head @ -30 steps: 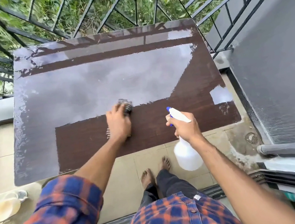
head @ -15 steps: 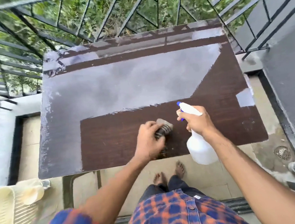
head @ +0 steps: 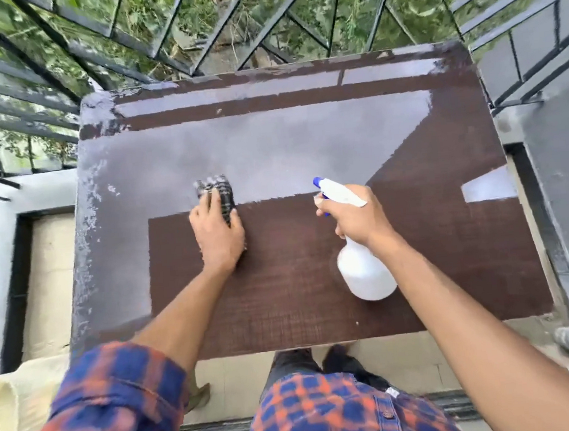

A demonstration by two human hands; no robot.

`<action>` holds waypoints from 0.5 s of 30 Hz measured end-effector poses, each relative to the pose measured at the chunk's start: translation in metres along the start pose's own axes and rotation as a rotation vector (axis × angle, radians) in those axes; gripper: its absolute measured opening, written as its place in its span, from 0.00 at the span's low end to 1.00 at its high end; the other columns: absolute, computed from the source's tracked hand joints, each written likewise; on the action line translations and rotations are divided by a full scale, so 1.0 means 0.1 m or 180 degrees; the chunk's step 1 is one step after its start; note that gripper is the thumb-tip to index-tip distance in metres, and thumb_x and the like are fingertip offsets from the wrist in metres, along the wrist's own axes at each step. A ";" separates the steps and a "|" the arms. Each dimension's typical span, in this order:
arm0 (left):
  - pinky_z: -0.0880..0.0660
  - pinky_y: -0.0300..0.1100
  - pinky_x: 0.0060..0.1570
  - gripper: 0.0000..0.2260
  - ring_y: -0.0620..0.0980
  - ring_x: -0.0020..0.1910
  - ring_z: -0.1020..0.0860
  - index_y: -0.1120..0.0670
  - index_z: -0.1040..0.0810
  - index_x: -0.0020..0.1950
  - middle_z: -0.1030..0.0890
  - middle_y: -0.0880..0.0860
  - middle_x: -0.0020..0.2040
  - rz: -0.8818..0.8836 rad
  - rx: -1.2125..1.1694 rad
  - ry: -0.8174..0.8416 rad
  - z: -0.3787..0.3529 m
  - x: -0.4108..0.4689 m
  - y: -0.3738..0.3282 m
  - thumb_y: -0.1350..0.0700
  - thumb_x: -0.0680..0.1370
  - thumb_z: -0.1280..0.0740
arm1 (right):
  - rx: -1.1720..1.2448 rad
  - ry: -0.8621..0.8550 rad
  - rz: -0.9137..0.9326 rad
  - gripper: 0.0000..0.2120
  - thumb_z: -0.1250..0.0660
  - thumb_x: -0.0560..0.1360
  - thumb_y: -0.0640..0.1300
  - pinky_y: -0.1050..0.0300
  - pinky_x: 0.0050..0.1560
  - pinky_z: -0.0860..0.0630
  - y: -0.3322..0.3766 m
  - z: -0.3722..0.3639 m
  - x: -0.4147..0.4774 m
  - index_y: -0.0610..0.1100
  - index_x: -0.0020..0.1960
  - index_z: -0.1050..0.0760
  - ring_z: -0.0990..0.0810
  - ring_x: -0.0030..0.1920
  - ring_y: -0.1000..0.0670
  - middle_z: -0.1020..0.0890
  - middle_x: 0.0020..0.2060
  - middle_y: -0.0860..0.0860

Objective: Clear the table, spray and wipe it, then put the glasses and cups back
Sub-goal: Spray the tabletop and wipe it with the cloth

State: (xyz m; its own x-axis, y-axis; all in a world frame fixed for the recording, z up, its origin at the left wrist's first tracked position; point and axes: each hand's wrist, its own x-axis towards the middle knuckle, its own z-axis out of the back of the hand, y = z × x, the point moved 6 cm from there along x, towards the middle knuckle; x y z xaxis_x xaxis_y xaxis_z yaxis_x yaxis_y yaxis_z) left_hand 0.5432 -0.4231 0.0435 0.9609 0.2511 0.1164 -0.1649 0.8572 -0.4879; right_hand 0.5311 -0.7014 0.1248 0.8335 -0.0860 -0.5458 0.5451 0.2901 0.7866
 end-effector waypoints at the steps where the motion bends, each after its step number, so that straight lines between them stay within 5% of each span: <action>1: 0.37 0.51 0.68 0.23 0.66 0.63 0.28 0.63 0.27 0.71 0.27 0.64 0.69 -0.0181 -0.0020 -0.0010 -0.08 -0.05 -0.11 0.58 0.76 0.32 | -0.0021 -0.0078 -0.0027 0.07 0.28 0.76 0.44 0.58 0.30 0.28 0.02 0.01 0.05 0.43 0.41 0.17 0.29 0.24 0.50 0.17 0.38 0.41; 8: 0.26 0.55 0.60 0.18 0.63 0.64 0.25 0.61 0.22 0.66 0.24 0.62 0.69 -0.1912 -0.0309 0.0725 -0.85 -0.60 -1.51 0.60 0.76 0.32 | 0.0264 -0.0491 -0.0181 0.08 0.27 0.76 0.41 0.61 0.27 0.31 0.19 0.10 0.42 0.45 0.38 0.19 0.29 0.24 0.51 0.19 0.31 0.50; 11: 0.27 0.56 0.59 0.18 0.61 0.72 0.29 0.58 0.22 0.66 0.24 0.58 0.70 -0.1976 -0.0288 0.0843 -0.98 -0.54 -1.66 0.59 0.77 0.32 | -0.0042 -0.0582 -0.0178 0.13 0.25 0.68 0.52 0.50 0.36 0.29 0.28 0.10 0.54 0.42 0.40 0.18 0.26 0.29 0.50 0.20 0.31 0.49; 15: 0.40 0.62 0.72 0.26 0.59 0.76 0.35 0.53 0.28 0.74 0.30 0.54 0.76 -0.1686 0.0149 0.0844 -0.83 -0.04 -1.28 0.58 0.75 0.40 | -0.0251 -0.0544 -0.0175 0.09 0.27 0.74 0.46 0.57 0.30 0.28 0.39 0.05 0.65 0.40 0.45 0.16 0.28 0.24 0.49 0.18 0.35 0.39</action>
State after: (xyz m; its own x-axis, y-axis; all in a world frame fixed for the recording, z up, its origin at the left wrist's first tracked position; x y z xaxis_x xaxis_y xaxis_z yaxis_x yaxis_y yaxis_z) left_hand 0.5786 -0.5708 0.0339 0.9368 -0.3320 0.1107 0.3484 0.8555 -0.3830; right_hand 0.6069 -0.7006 0.1215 0.8096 -0.2626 -0.5251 0.5870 0.3536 0.7283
